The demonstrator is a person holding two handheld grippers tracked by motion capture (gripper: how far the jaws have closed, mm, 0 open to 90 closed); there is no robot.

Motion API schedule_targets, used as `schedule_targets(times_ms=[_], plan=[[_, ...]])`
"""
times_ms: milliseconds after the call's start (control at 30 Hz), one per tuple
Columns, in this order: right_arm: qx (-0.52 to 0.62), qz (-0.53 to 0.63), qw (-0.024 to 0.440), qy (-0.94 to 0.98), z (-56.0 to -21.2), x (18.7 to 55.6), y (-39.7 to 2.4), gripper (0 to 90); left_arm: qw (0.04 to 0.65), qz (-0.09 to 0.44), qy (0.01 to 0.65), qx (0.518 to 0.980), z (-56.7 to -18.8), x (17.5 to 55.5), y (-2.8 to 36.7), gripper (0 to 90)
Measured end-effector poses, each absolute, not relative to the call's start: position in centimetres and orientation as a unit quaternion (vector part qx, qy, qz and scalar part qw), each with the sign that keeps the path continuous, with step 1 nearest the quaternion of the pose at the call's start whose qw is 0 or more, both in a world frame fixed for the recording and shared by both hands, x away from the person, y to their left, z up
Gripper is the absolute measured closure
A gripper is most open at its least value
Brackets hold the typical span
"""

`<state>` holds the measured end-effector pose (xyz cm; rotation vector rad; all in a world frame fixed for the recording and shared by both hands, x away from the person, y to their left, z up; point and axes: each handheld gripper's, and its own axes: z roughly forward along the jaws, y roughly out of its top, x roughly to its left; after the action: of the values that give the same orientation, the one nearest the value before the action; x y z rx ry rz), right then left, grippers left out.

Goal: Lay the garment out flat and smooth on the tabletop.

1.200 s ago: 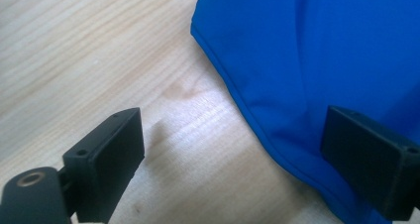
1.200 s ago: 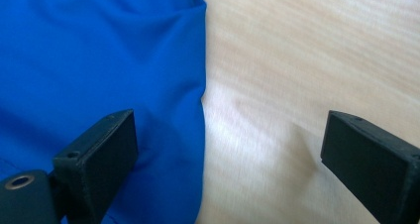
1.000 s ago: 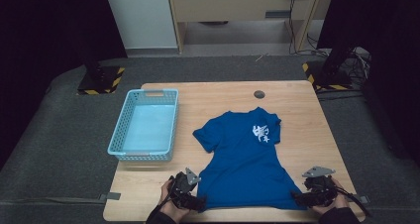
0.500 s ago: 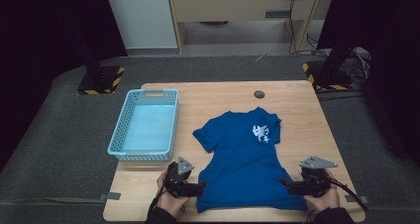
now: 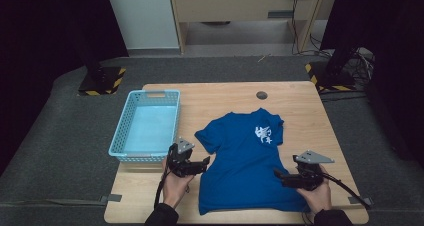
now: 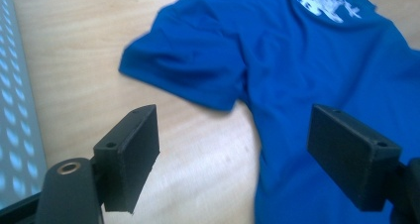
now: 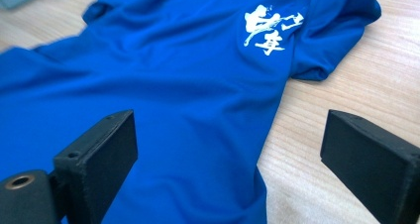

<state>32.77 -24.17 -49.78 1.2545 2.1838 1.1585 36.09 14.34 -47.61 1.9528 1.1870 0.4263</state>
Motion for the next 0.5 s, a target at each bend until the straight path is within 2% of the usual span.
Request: schedule_targets(times_ms=[267,500], plan=[[0.418,0.406,0.191,0.79,-50.3,33.5,-22.0,7.4,0.405,0.184,0.464,0.766,-47.8,38.8,12.9,22.3],[0.409,0.392,0.175,0.805,-51.4,33.8,-20.7,7.1,0.414,0.183,0.465,0.761,-49.3,41.2,11.0,26.0]])
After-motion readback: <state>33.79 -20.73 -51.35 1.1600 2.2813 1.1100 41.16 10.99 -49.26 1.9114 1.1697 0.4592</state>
